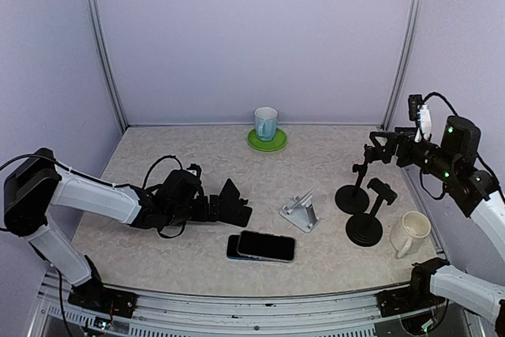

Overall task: Place the phone on the phone stand
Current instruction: Adjust the phone stand at the center of the board.

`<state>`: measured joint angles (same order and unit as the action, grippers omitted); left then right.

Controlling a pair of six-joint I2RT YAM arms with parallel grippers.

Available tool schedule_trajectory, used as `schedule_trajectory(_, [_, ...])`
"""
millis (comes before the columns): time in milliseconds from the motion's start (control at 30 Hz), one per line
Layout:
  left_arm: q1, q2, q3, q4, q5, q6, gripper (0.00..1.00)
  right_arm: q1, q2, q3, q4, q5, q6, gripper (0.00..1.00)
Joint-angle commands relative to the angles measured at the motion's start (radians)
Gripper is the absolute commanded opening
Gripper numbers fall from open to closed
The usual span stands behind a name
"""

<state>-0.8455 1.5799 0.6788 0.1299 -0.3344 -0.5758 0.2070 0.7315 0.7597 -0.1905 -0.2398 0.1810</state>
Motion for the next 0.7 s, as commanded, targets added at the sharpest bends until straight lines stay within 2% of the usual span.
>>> schedule_trajectory(0, [0.023,0.04,0.062,0.044,-0.035,0.026,0.99,-0.011,0.006,0.007,0.014,-0.013,0.004,1.0])
schedule_trajectory(300, [0.063,0.111,0.157,0.04,-0.027,0.068,0.99,-0.011,0.009,0.005,0.016,-0.01,0.004,1.0])
schedule_trajectory(667, [0.066,0.011,0.069,0.037,-0.02,0.056,0.99,-0.011,0.003,-0.01,0.023,-0.013,0.008,1.0])
